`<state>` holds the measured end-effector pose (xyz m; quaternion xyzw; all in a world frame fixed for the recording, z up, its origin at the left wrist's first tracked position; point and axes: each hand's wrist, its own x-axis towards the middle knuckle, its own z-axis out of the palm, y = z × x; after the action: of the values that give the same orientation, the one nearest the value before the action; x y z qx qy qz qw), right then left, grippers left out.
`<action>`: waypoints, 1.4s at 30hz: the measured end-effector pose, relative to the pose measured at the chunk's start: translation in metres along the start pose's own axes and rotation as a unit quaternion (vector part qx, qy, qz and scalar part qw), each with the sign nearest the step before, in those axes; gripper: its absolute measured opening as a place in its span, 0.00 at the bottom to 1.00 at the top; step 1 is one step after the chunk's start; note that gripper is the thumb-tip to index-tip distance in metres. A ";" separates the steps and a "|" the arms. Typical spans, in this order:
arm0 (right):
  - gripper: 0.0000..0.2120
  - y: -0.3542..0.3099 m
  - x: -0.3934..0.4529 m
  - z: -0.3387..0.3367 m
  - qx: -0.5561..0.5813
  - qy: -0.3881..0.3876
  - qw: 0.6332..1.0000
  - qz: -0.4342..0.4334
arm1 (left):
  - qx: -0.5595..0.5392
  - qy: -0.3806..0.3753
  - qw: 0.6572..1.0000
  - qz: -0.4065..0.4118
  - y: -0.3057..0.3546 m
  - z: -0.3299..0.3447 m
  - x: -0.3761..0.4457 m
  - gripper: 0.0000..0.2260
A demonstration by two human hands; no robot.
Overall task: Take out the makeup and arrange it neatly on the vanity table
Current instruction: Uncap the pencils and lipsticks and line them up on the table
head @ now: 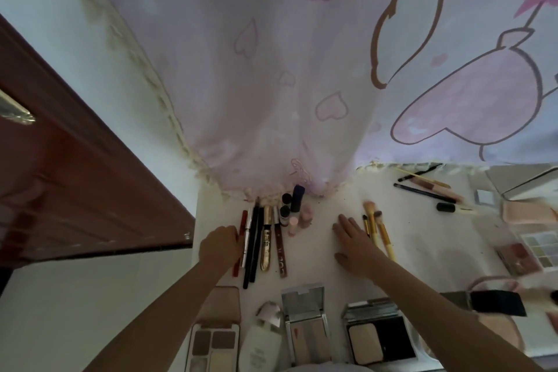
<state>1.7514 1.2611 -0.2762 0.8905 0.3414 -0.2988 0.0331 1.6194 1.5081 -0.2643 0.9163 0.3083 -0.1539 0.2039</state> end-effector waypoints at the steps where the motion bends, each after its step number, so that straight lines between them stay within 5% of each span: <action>1: 0.32 0.000 0.000 0.000 0.003 0.001 1.000 -0.001 | 0.000 -0.004 1.000 0.002 0.001 0.000 0.001 0.15; 11: 0.28 0.007 -0.008 -0.031 0.072 -0.050 0.996 -0.001 | 0.179 0.032 0.981 0.070 0.024 -0.012 -0.020 0.11; 19: 0.20 0.066 -0.047 -0.100 0.120 0.008 0.992 0.022 | 0.104 0.095 0.899 0.415 0.133 -0.007 -0.055 0.11; 23: 0.18 0.116 -0.048 -0.105 0.101 0.044 0.990 0.085 | 0.103 0.020 0.921 0.376 0.181 0.021 -0.027 0.14; 30: 0.17 0.190 -0.042 -0.069 0.018 0.047 0.975 0.217 | 0.171 -0.113 0.954 0.217 0.189 0.071 0.015 0.34; 37: 0.15 0.209 -0.029 -0.054 -0.028 0.117 0.972 0.203 | 0.142 -0.102 0.960 0.218 0.169 0.097 0.023 0.35; 42: 0.12 0.206 -0.026 -0.051 -0.072 0.070 0.983 0.153 | 0.153 -0.077 0.959 0.224 0.166 0.102 0.024 0.35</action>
<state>1.8911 1.1015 -0.2500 0.9463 0.2231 -0.2017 0.1187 1.7257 1.3515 -0.3163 0.9676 0.0509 -0.2195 0.1137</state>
